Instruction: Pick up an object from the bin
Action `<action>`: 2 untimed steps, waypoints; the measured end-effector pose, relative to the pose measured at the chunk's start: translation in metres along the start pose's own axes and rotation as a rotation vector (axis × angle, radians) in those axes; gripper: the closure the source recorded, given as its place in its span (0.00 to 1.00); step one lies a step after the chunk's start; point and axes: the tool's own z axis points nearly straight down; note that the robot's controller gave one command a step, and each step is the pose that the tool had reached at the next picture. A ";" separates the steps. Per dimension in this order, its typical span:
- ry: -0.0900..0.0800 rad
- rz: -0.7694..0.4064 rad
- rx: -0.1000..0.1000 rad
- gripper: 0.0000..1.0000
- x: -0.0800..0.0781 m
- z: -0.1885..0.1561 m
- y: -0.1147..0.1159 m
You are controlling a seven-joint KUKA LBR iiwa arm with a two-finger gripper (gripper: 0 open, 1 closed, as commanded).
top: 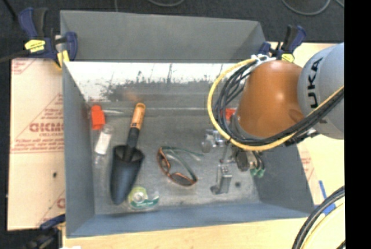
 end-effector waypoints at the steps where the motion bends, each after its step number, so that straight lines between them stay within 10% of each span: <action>1: -0.005 0.000 0.000 0.00 -0.001 -0.003 0.000; 2: -0.012 -0.053 0.001 0.00 -0.011 0.051 0.011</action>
Offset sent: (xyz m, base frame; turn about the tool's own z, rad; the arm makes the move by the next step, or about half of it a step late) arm 0.0138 0.0241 -0.1082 -0.1093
